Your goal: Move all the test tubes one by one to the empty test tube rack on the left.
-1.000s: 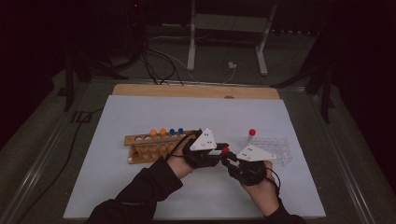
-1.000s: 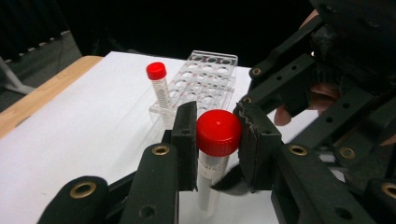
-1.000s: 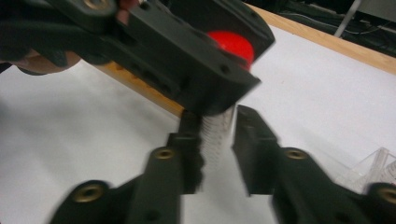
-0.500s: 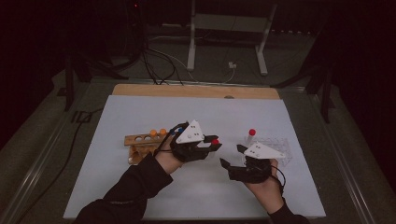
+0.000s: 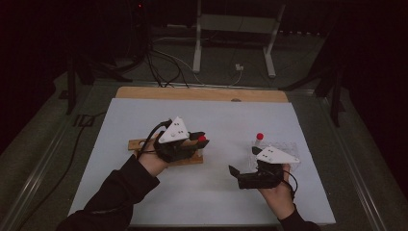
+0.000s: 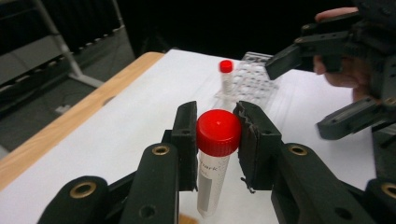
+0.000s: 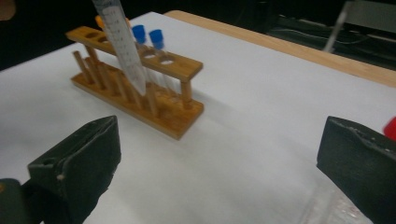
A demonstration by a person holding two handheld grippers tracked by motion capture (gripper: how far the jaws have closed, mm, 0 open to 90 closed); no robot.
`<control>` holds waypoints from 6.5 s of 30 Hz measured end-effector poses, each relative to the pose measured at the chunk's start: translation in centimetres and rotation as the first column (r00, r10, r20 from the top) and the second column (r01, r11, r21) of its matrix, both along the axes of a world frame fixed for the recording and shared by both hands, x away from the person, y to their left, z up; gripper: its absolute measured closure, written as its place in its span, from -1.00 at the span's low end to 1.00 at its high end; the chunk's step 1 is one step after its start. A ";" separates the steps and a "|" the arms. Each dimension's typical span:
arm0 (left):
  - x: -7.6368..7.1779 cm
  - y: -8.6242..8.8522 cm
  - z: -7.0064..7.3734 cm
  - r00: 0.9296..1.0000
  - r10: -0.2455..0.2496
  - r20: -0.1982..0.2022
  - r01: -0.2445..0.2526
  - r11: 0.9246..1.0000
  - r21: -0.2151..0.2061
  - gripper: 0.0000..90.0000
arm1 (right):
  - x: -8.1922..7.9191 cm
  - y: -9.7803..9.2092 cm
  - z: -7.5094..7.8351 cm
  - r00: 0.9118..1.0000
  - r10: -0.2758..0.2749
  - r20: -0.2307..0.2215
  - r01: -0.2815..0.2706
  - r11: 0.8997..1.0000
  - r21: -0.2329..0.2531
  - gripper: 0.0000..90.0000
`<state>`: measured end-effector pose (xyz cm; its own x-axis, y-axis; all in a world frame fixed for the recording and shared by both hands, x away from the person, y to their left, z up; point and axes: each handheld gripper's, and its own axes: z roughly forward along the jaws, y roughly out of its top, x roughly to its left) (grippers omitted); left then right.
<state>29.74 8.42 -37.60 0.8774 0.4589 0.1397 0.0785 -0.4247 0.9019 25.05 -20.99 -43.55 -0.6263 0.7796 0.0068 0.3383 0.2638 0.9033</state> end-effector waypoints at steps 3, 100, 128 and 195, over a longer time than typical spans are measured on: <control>-0.2 1.1 0.4 1.000 0.026 0.008 -0.026 1.000 -0.001 0.59 | 0.0 0.0 0.0 1.000 -0.003 0.004 0.003 1.000 0.001 -1.00; -2.0 9.7 -2.8 0.986 0.144 -0.088 -0.152 0.984 -0.093 -0.95 | 5.3 -5.0 1.1 0.965 -0.260 0.026 0.262 0.962 -0.078 0.67; -0.4 -6.3 -3.0 0.990 -0.131 -0.059 0.128 0.991 -0.041 0.34 | 0.8 3.9 0.5 0.993 0.116 -0.031 -0.118 0.988 -0.104 0.67; 2.7 14.5 -6.8 0.887 0.451 -0.103 -0.455 0.890 -0.020 0.60 | 0.8 0.8 1.3 0.997 0.074 0.032 -0.076 0.995 0.063 -1.00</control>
<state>32.47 22.94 -44.41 0.5810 0.8130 0.0393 0.3378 -0.2848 0.8971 25.82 -20.16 -42.27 -0.6835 0.7290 0.0359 0.2925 0.2286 0.9286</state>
